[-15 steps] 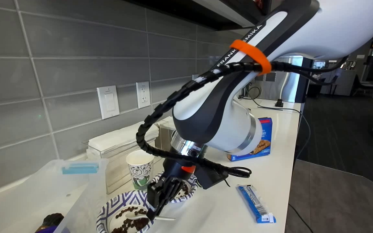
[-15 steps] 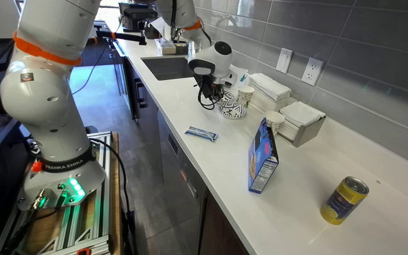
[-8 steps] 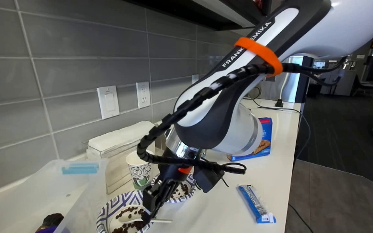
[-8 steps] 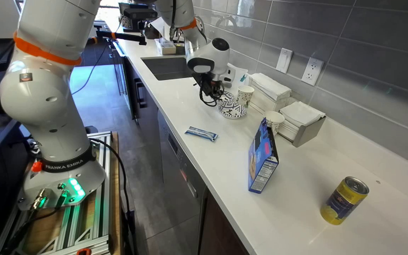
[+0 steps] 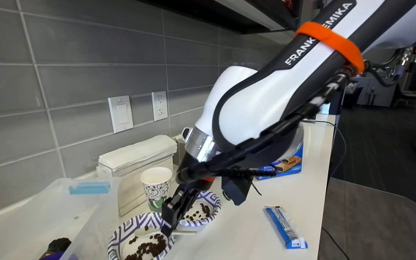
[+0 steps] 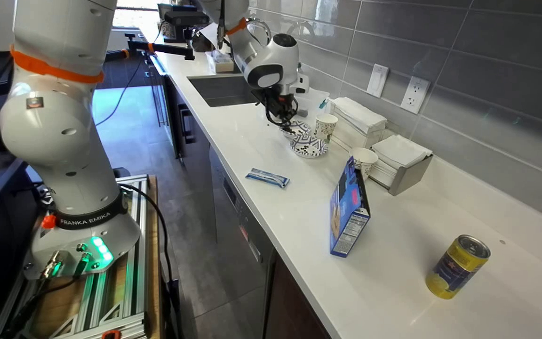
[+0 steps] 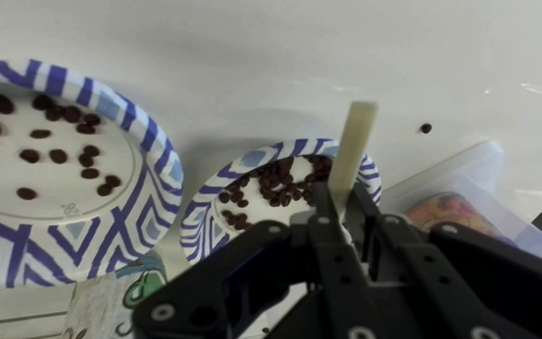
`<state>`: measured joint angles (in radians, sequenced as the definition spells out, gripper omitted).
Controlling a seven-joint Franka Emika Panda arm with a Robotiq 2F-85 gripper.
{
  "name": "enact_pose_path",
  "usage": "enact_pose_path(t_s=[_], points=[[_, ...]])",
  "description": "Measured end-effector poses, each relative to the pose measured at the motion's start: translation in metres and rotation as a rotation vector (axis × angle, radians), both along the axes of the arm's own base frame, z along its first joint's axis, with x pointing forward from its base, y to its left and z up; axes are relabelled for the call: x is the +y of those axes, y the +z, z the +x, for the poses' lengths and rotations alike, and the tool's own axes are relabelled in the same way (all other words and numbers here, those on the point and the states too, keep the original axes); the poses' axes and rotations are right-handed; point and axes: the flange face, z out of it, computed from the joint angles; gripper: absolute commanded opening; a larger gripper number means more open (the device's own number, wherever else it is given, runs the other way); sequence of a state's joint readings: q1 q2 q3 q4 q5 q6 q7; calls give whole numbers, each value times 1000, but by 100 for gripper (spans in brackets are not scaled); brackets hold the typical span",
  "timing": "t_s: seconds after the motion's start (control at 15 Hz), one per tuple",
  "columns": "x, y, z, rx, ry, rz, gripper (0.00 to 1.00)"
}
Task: Use the white spoon to place some contents from the bowl on the left into the bowl on the right.
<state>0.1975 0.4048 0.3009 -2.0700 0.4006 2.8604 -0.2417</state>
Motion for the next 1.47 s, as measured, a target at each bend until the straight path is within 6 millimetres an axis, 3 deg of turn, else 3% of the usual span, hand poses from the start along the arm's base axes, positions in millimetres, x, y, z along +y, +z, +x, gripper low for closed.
enact_pose_path(t_s=[0.4, 0.93, 1.13, 1.47], points=[[-39, 33, -21, -72, -84, -99, 3], [-93, 43, -45, -101, -173, -237, 3], [-92, 36, -51, -108, -109, -341, 3], [-69, 26, -65, -103, 47, -516, 3]])
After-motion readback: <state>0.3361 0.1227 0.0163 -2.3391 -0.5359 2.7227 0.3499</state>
